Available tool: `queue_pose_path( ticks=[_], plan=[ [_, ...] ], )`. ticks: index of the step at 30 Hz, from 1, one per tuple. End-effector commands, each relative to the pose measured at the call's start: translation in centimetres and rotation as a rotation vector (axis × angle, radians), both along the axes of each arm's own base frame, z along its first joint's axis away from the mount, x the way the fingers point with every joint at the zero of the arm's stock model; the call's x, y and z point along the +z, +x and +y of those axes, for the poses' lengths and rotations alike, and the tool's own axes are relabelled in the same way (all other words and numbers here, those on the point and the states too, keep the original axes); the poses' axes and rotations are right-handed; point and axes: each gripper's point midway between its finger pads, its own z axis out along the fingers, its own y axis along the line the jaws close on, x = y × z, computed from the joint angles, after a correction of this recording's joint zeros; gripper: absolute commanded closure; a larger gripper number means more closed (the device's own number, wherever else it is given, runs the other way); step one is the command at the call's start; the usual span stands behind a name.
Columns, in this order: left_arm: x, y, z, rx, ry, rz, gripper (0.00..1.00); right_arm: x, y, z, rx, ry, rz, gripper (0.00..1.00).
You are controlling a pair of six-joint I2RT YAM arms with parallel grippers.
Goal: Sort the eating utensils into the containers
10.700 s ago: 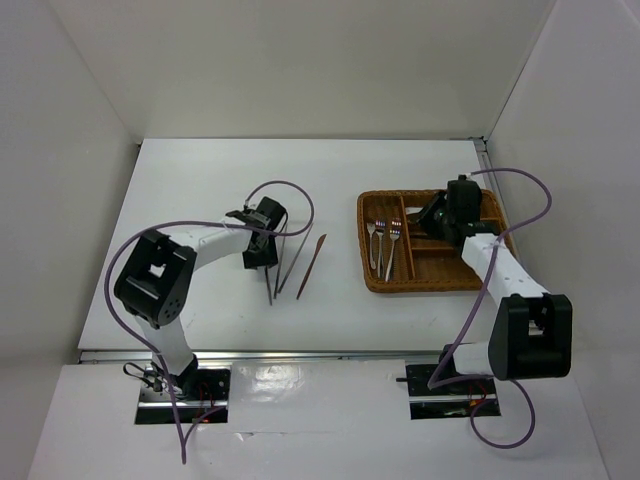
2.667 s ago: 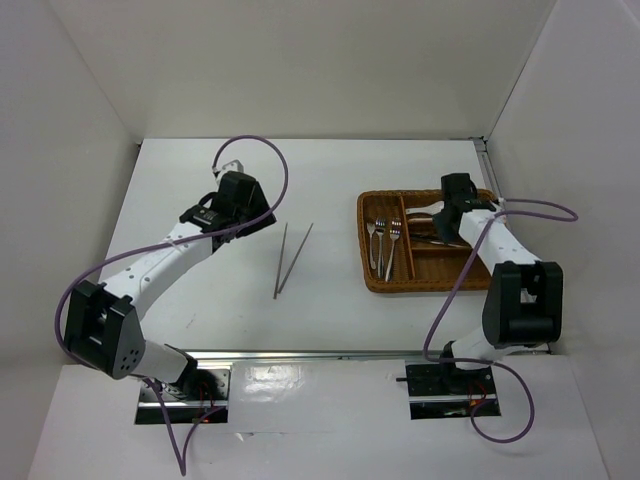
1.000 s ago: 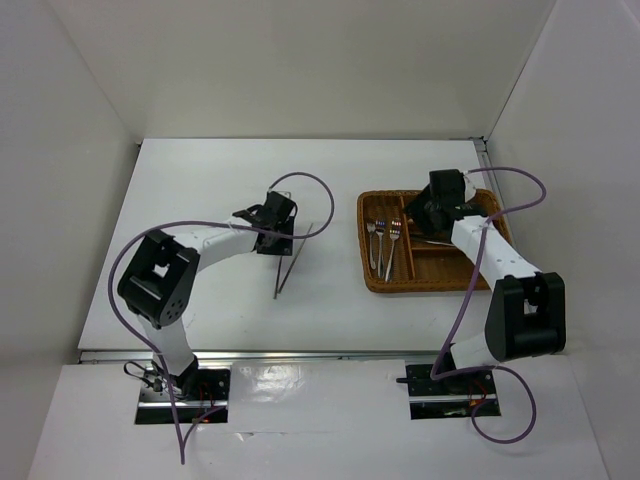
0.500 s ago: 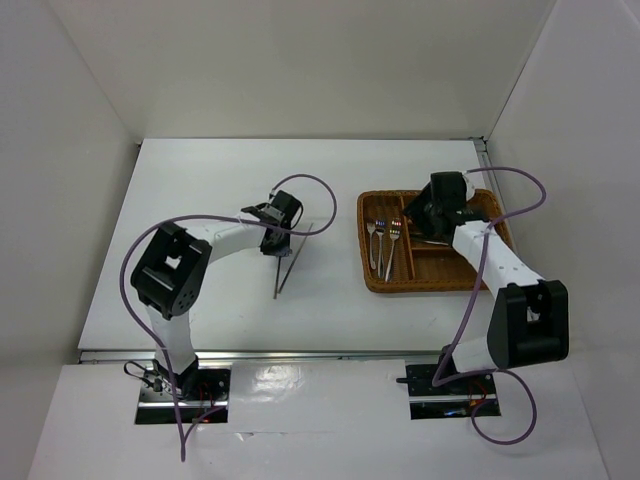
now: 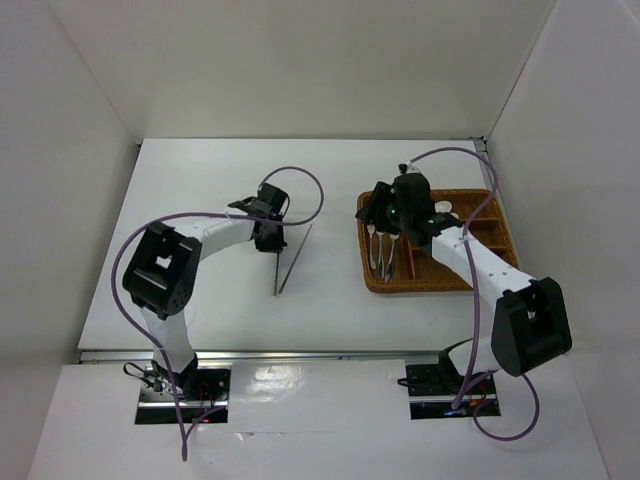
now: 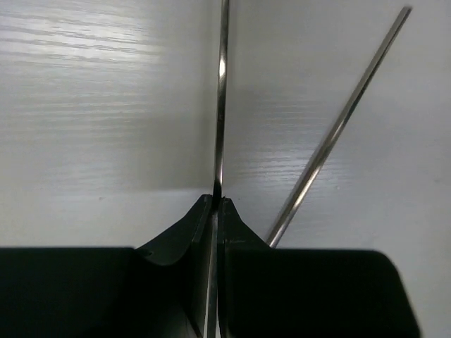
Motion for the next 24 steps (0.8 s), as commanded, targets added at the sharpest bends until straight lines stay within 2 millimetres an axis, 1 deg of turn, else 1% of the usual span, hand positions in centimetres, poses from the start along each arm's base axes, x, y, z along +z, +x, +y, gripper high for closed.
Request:
queue_pose_path(
  ticks=[1, 2, 3, 4, 5, 6, 7, 8, 9, 10, 11, 12, 13, 14, 15, 16, 17, 18, 19, 20, 22, 23, 24],
  plan=[
    [6.6, 1.4, -0.9, 0.037, -0.182, -0.126, 0.85, 3.0, 0.7, 3.8, 0.218, 0.047, -0.168, 0.42],
    [7.8, 1.9, -0.7, 0.057, -0.208, -0.148, 0.85, 3.0, -0.2, 5.5, 0.309, 0.086, -0.163, 0.40],
    [9.2, 2.6, -0.5, 0.062, -0.230, -0.177, 0.85, 3.0, -0.5, 6.4, 0.354, 0.099, -0.171, 0.39],
    [10.2, 2.6, -1.0, 0.055, -0.261, -0.187, 0.85, 3.3, -0.4, 7.6, 0.398, 0.114, -0.194, 0.39],
    [11.2, 2.9, -1.3, 0.048, -0.278, -0.205, 0.85, 3.7, -1.3, 9.4, 0.472, 0.121, -0.210, 0.37],
    [11.7, 3.1, -1.1, 0.052, -0.287, -0.207, 0.85, 3.8, -1.6, 10.4, 0.509, 0.123, -0.220, 0.37],
    [13.3, 3.4, -1.5, 0.038, -0.313, -0.228, 0.85, 3.7, -1.5, 11.5, 0.542, 0.121, -0.219, 0.37],
    [13.5, 3.3, -1.7, 0.040, -0.324, -0.222, 0.85, 3.9, -1.9, 12.8, 0.586, 0.124, -0.234, 0.37],
    [14.1, 3.2, -1.8, 0.033, -0.336, -0.230, 0.85, 4.0, -2.0, 13.6, 0.614, 0.125, -0.237, 0.35],
    [14.6, 3.1, -2.3, 0.028, -0.365, -0.224, 0.85, 4.3, -1.7, 14.5, 0.640, 0.127, -0.247, 0.35],
    [15.4, 3.2, -2.6, 0.025, -0.389, -0.242, 0.85, 4.3, -2.0, 15.3, 0.666, 0.137, -0.244, 0.35],
    [15.3, 3.1, -2.8, 0.029, -0.406, -0.239, 0.85, 4.5, -1.9, 15.5, 0.681, 0.135, -0.253, 0.35],
    [16.1, 3.1, -3.2, 0.013, -0.430, -0.254, 0.85, 4.5, -2.1, 16.1, 0.700, 0.130, -0.260, 0.35],
    [16.2, 3.1, -3.2, 0.023, -0.438, -0.250, 0.85, 4.8, -2.0, 16.8, 0.711, 0.135, -0.275, 0.35],
    [16.4, 3.3, -3.3, 0.030, -0.447, -0.255, 0.85, 4.9, -2.2, 16.8, 0.725, 0.130, -0.282, 0.34],
    [16.4, 3.1, -3.5, 0.024, -0.454, -0.251, 0.85, 5.1, -2.1, 17.3, 0.734, 0.134, -0.293, 0.34],
    [17.0, 3.1, -3.7, 0.012, -0.471, -0.262, 0.85, 4.6, -2.0, 17.4, 0.734, 0.131, -0.282, 0.33],
    [17.0, 3.1, -3.7, 0.019, -0.476, -0.259, 0.85, 5.1, -1.9, 17.5, 0.734, 0.134, -0.294, 0.33],
    [17.0, 3.1, -3.7, 0.019, -0.476, -0.259, 0.85, 4.4, -2.1, 18.0, 0.745, 0.132, -0.277, 0.33],
    [17.5, 2.9, -3.8, 0.011, -0.487, -0.263, 0.85, 3.9, -1.8, 18.1, 0.745, 0.130, -0.268, 0.33],
    [17.5, 2.9, -3.9, 0.018, -0.492, -0.260, 0.85, 3.0, -1.6, 18.2, 0.729, 0.127, -0.244, 0.33],
    [17.2, 2.9, -3.9, 0.018, -0.492, -0.259, 0.85, 2.5, -1.5, 18.4, 0.739, 0.133, -0.239, 0.33],
    [17.2, 2.9, -3.9, 0.025, -0.497, -0.256, 0.85, 3.1, -1.7, 19.0, 0.751, 0.138, -0.252, 0.33]
  ],
)
